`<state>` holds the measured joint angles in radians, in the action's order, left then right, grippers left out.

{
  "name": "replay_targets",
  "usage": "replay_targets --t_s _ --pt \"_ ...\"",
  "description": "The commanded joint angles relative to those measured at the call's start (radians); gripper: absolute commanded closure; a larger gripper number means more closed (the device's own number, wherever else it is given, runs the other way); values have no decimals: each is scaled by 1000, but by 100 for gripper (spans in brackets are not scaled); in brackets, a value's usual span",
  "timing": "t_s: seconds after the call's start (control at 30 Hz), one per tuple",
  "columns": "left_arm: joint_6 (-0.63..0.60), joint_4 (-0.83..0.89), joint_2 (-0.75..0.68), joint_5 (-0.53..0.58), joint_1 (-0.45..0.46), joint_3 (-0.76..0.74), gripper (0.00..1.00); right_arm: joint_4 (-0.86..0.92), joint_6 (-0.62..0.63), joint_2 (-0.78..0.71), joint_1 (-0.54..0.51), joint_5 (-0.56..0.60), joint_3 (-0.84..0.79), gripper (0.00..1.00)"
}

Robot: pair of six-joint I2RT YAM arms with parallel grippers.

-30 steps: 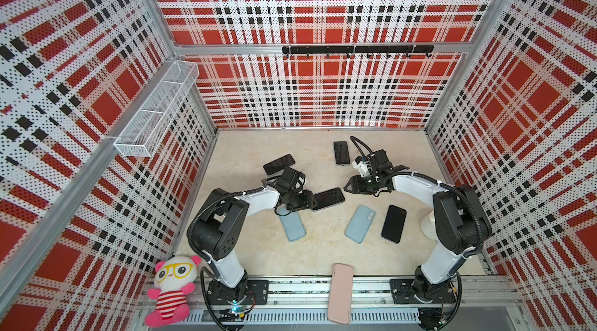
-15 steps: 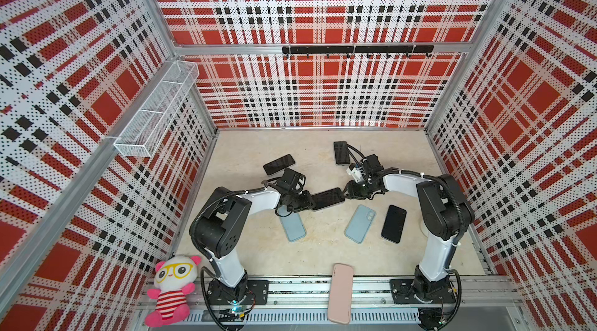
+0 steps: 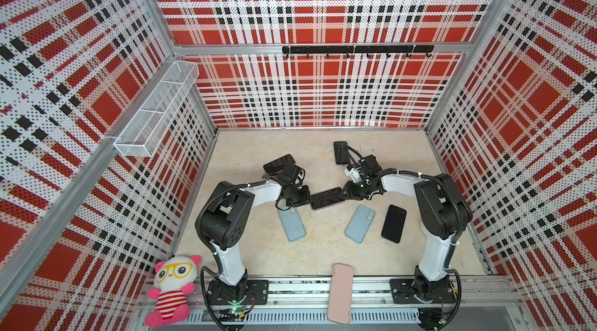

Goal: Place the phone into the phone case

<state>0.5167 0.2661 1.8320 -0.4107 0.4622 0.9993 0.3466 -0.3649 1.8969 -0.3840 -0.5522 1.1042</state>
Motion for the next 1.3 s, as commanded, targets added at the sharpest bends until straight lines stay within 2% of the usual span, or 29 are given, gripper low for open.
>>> replay_targets --t_s 0.0,0.37,0.73,0.93,1.13,1.27 --pt "-48 2 97 75 15 -19 78 -9 -10 -40 -63 -49 -2 71" --pt "-84 0 112 33 -7 2 77 97 -32 -104 -97 68 16 73" --pt "-107 7 106 9 -5 3 74 4 -78 -142 -97 -38 -22 76" --pt "-97 -26 100 -12 -5 -19 74 -170 -162 -114 -101 -133 -49 76" --pt "-84 -57 96 -45 2 -34 75 -208 -181 -91 -112 -157 -44 76" --pt "-74 -79 75 -86 -18 -55 72 -196 -180 -130 -112 -122 -53 76"
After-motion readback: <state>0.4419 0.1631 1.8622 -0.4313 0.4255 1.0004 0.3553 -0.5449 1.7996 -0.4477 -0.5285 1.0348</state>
